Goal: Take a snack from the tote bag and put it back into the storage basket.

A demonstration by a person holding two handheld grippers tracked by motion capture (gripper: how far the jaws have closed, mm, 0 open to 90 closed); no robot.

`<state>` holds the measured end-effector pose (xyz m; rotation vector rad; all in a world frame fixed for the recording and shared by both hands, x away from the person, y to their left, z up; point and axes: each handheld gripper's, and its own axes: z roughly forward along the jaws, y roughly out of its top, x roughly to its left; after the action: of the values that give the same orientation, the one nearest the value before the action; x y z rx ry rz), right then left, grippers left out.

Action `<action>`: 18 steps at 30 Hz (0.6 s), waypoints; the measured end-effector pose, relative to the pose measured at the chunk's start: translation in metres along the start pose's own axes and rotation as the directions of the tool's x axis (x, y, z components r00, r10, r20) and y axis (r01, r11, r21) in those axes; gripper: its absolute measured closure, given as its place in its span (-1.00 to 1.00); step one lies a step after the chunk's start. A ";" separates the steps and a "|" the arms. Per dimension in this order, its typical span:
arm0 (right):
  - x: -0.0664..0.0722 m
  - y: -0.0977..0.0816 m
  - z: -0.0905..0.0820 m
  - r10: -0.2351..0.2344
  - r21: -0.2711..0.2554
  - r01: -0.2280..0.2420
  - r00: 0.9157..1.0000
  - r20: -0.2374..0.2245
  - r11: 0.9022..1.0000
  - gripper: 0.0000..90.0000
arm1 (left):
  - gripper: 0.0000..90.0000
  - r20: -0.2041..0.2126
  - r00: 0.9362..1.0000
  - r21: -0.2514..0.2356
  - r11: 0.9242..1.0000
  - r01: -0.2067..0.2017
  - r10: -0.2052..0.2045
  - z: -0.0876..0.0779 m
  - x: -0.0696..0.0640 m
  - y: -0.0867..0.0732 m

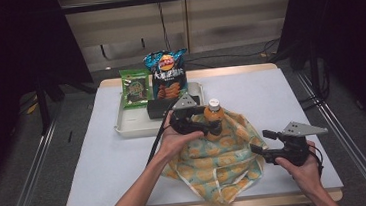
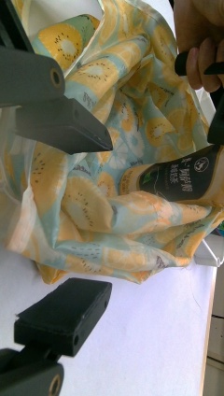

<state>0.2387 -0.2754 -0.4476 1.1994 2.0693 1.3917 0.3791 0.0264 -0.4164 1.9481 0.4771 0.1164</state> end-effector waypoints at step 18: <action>0.000 0.000 0.000 -0.001 0.002 0.001 1.000 0.000 1.000 -0.42 | -0.34 -0.065 0.997 0.001 0.999 0.034 -0.034 -0.004 -0.009 -0.014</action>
<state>0.2384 -0.2761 -0.4476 1.1982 2.0716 1.3899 0.3662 0.0313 -0.4263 1.9423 0.5532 0.1572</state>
